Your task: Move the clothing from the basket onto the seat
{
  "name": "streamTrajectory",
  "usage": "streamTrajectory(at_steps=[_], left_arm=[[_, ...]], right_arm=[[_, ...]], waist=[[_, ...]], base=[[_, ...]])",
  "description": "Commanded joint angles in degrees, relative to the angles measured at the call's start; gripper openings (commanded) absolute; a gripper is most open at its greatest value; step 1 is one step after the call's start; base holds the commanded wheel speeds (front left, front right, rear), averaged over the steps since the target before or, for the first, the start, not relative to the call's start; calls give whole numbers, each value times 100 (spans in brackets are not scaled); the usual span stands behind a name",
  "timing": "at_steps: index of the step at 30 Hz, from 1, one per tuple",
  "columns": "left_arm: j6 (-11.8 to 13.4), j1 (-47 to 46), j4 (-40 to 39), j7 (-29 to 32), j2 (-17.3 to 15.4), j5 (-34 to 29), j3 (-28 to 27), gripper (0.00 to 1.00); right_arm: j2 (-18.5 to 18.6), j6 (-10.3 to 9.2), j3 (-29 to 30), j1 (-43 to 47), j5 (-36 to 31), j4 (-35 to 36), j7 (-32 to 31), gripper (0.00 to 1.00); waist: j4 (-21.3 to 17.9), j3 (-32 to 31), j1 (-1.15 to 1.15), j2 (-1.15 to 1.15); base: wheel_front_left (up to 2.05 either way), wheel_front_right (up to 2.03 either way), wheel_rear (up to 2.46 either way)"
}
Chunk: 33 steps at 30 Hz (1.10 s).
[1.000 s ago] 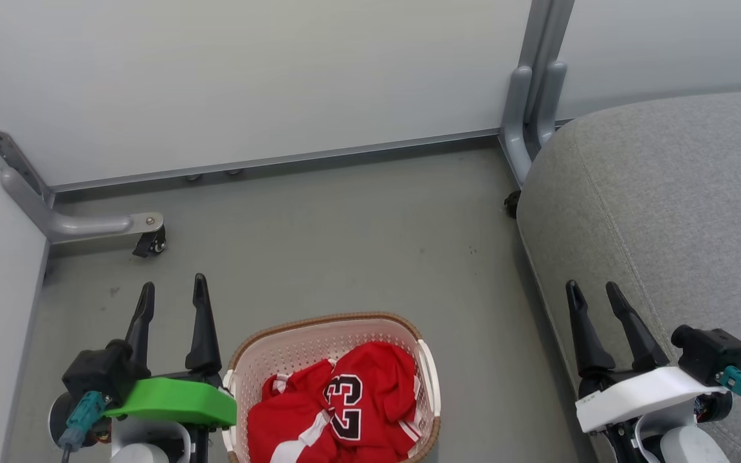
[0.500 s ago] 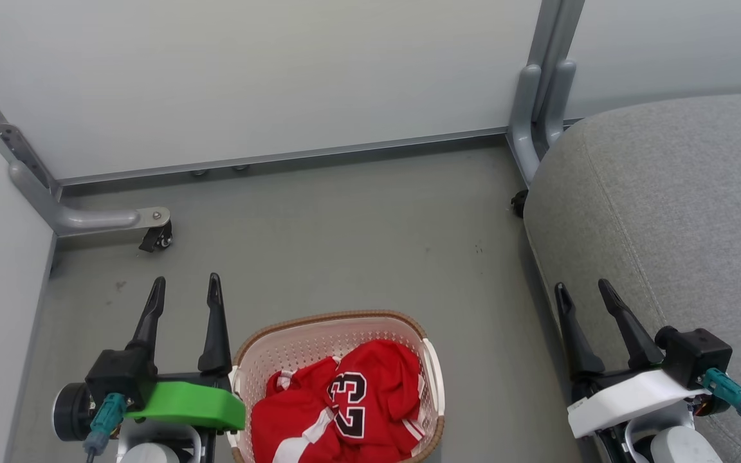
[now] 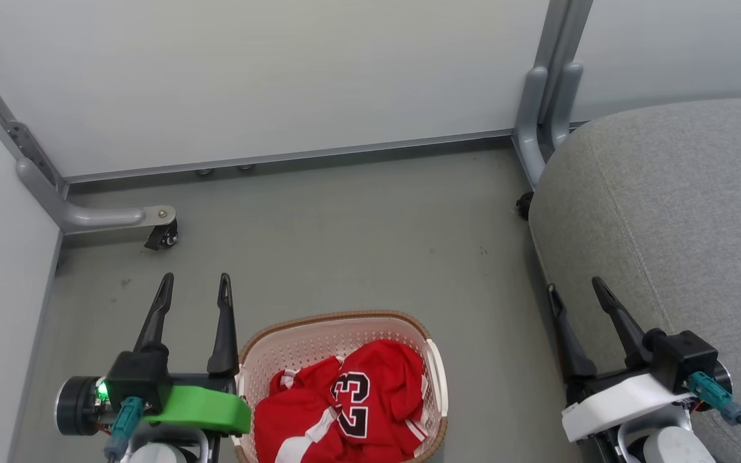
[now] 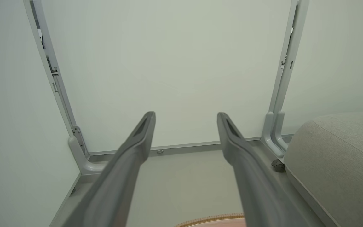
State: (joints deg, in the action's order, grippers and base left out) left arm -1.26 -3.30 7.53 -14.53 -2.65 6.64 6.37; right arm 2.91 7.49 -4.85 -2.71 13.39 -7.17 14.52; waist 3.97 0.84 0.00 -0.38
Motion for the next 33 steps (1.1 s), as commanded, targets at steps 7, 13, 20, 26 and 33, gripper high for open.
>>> streamTrajectory(at_steps=[7,13,20,26,33], left_arm=[[32,30,-21,-64,-40,-218,18,100],[27,27,-18,-64,-40,-190,12,100],[7,-4,6,-64,-39,-174,-1,100],[-118,-161,115,-64,-40,-206,20,100],[-305,-523,385,-63,-86,-290,71,100]], right_arm=[[0,0,-6,62,-235,34,71,100],[0,0,-1,66,-229,23,70,100],[0,0,-4,9,-243,15,70,100],[0,0,-44,-102,-232,40,70,100],[1,0,-52,-306,-240,143,70,100]], waist=[[20,6,0,38],[17,24,0,38],[-1,72,0,38],[-125,210,0,38],[-484,570,0,38]], base=[[0,0,0],[0,0,0],[0,0,0],[0,0,0],[0,0,0]])
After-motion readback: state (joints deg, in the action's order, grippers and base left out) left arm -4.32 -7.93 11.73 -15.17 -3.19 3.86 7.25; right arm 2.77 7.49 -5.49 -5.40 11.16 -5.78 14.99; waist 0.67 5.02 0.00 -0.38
